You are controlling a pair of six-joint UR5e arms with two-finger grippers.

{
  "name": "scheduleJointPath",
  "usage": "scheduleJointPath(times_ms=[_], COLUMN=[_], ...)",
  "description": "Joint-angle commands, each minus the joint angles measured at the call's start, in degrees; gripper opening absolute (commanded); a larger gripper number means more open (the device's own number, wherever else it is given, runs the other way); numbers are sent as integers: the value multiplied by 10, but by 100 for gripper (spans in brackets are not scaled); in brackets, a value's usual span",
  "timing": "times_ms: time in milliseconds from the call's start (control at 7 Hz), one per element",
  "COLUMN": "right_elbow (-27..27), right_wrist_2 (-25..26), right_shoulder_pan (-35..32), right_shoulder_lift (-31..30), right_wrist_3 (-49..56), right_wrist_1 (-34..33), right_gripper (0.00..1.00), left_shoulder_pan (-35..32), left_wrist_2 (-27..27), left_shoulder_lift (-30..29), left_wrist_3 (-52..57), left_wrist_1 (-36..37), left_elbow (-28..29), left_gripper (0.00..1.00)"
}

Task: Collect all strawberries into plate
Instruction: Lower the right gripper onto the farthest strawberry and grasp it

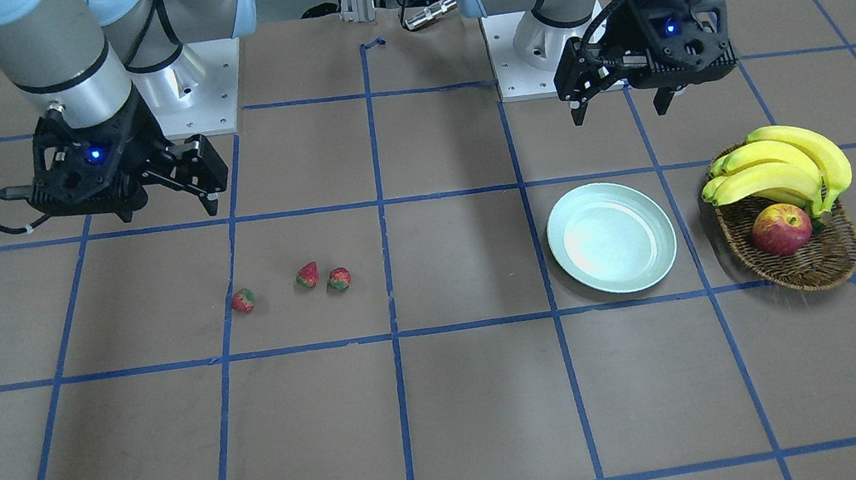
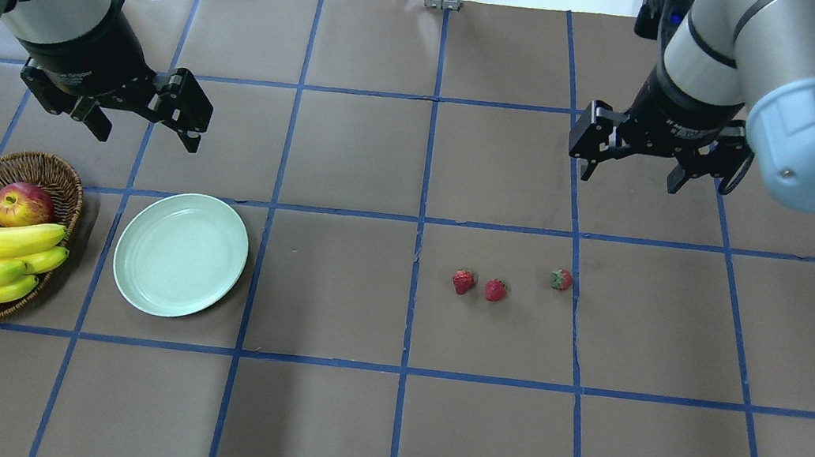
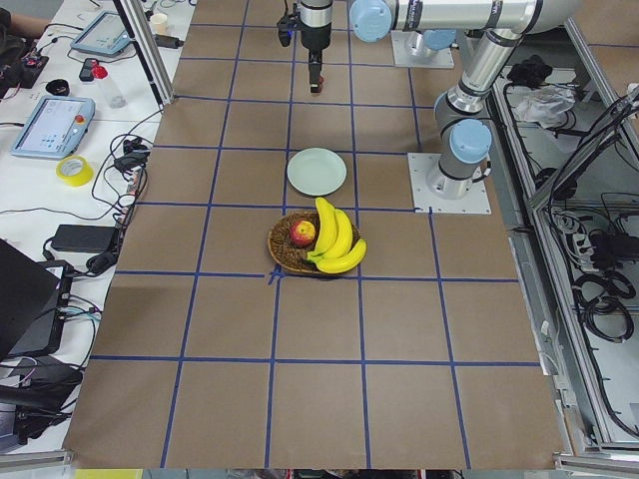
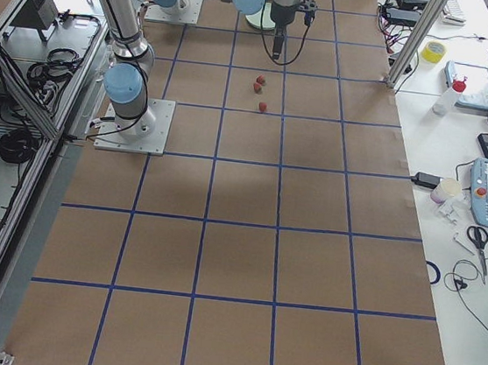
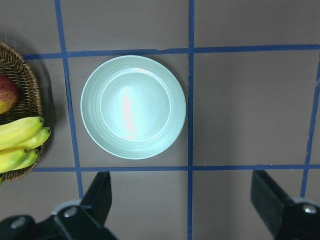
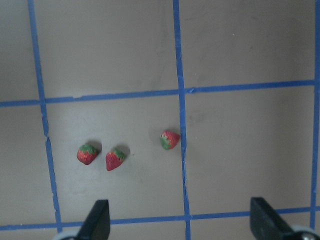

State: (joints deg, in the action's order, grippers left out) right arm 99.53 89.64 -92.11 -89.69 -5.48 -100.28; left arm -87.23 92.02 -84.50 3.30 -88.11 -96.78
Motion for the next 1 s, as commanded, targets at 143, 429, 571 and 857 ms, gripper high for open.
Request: scheduleJointPath(times_ms=[143,429,571,857], right_elbow=[148,215,220,223], right_wrist_2=[1,2,5,18], right_shoulder_pan=[0,0,0,0], right_shoulder_lift=[53,100,124,153], right_wrist_3=[2,0,1,-1], right_wrist_1=[-197,-317,-346,-384], right_gripper=[100,100,100,100], left_shoulder_pan=[0,-1,-1,-1], left_wrist_2=[-1,0,-1,0], left_shoulder_lift=[-2,0,-2,-1], left_wrist_3=[-1,-1,-1,0], left_wrist_1=[37,49,48,47], left_elbow=[-25,-39,-40,-40], left_gripper=[100,100,100,100])
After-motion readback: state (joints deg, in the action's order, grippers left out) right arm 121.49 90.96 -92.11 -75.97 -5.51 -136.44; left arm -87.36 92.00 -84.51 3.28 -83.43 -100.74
